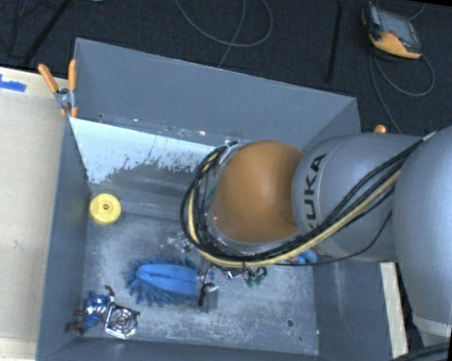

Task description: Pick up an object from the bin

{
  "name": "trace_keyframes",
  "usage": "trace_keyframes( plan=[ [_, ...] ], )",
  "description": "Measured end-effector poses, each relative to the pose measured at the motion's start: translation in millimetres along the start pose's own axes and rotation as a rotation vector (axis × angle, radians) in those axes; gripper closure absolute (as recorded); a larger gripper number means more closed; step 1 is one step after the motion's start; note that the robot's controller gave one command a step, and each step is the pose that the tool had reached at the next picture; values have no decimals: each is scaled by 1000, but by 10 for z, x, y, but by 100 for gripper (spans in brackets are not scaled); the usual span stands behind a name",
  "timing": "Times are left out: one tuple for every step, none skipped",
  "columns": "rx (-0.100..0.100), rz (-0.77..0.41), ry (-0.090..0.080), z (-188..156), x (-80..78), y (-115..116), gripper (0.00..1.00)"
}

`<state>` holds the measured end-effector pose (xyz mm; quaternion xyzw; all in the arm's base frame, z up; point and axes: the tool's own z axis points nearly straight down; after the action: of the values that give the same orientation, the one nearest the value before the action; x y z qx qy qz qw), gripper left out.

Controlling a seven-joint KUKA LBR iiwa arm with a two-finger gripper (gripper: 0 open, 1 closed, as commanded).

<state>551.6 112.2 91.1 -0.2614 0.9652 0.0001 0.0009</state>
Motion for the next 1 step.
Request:
trace_keyframes(
  plan=[
    [-1, 171, 2, 215, 11, 158, 100]
  ],
)
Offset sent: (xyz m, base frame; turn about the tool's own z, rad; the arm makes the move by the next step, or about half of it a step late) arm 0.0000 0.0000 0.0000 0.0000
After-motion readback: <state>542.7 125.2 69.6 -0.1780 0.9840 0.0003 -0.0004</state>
